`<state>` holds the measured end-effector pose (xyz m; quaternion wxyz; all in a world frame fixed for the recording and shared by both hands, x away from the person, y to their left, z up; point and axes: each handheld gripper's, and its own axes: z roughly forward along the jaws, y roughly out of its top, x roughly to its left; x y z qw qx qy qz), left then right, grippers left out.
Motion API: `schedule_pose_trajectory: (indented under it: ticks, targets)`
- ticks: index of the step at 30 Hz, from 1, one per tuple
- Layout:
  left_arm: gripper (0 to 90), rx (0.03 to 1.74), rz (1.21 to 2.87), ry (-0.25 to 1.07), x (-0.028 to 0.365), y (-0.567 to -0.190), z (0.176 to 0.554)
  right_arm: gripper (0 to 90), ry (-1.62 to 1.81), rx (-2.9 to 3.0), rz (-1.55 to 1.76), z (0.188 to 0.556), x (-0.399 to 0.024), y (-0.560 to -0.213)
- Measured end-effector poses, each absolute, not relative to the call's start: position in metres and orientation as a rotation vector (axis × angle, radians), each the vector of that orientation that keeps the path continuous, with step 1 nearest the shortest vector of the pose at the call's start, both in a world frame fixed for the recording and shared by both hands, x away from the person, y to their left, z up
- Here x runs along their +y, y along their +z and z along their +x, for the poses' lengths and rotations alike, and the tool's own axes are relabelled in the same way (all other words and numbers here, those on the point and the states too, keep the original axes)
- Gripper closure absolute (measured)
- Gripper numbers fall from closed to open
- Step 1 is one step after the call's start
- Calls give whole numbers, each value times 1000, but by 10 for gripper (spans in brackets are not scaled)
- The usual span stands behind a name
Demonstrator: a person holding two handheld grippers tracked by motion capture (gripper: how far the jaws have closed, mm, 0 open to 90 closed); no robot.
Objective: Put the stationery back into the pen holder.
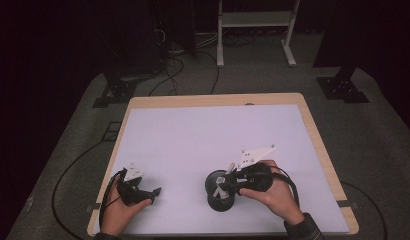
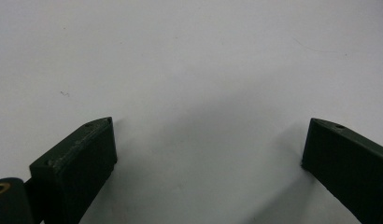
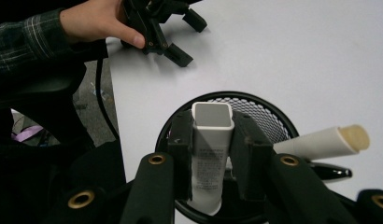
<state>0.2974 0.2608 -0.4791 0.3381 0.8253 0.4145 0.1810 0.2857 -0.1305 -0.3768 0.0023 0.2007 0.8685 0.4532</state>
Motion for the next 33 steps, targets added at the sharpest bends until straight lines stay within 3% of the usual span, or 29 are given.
schedule_pose_trajectory:
  ticks: [23,33]
  targets:
    - [22,1080,2150,471,261,-479,297,700,1442,2695,615,280,-137,-368]
    - [22,1080,2148,471,261,-479,297,638,1443,2645,668,285,-152,-356]
